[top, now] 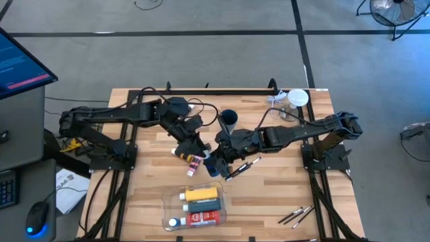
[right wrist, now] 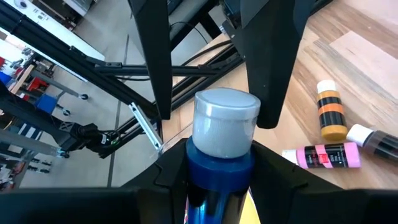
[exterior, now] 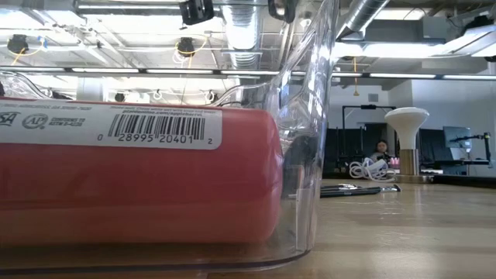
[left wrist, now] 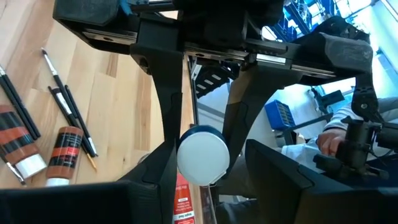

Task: Pick & Place Paint Supplies
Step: Put the small blue paint bottle into the transparent bin

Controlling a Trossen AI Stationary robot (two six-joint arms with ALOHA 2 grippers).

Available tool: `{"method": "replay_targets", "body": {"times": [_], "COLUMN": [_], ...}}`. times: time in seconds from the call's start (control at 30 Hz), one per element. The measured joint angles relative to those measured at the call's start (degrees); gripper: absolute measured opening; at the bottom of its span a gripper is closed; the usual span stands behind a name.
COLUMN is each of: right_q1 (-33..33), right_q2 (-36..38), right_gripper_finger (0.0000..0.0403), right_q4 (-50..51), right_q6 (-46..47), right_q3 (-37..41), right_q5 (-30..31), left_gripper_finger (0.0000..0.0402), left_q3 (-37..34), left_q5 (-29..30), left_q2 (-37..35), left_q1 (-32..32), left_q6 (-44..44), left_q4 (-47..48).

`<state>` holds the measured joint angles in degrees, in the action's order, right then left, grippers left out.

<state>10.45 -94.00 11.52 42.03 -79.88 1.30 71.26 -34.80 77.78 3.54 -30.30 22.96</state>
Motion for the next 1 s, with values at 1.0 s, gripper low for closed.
{"method": "replay_targets", "body": {"times": [1.0], "right_q1": [-0.38], "right_q2": [-0.07], "right_gripper_finger": [0.0135], "right_q4": [1.04], "right_q6": [-0.66], "right_q3": [0.00], "right_q5": [-0.28], "left_gripper_finger": [0.0066], "left_q3": [-0.02], "left_q5": [0.39], "left_q2": [2.12], "left_q1": [-0.75], "left_q6": [2.81], "left_q4": [0.09]}}
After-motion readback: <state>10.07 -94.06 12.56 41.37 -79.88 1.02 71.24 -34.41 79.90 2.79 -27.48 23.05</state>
